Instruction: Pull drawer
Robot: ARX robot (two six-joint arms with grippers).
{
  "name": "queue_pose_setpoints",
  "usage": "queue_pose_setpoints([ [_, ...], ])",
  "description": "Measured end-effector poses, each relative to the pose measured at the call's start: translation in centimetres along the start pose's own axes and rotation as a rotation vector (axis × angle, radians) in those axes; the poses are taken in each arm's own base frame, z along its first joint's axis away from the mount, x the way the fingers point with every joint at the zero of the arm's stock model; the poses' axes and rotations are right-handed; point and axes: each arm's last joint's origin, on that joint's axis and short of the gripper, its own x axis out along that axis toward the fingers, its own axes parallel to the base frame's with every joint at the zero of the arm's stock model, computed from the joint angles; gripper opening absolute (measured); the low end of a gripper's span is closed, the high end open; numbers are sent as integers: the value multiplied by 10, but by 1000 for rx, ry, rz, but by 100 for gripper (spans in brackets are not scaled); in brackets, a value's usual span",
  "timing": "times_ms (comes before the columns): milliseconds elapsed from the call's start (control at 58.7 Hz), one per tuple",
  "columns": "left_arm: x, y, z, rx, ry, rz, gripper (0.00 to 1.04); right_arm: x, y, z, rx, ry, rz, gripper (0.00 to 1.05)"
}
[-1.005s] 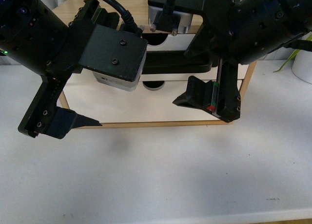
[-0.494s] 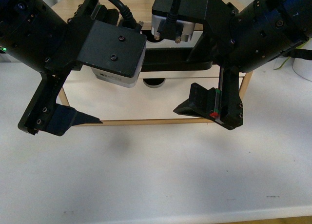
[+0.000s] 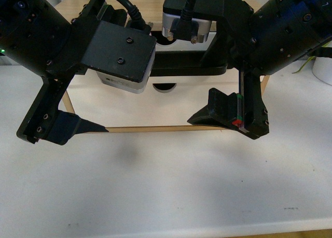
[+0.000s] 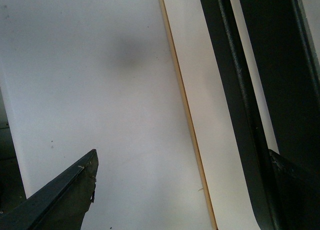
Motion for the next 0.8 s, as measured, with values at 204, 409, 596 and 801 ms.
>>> queue_pose_setpoints([
  [204,-2,-1,1,-2,-1,-9,98,-2,2,1,-7,-4,18,96],
  [409,-7,-9,3,2,-3,-18,98,-4,11,2,-21,-3,31,96],
  [596,-14,-25,5,19,-10,-13,98,-7,27,4,-43,-3,45,96],
  [801,-25,-45,9,29,-25,-7,99,-12,47,6,-71,-9,59,96],
])
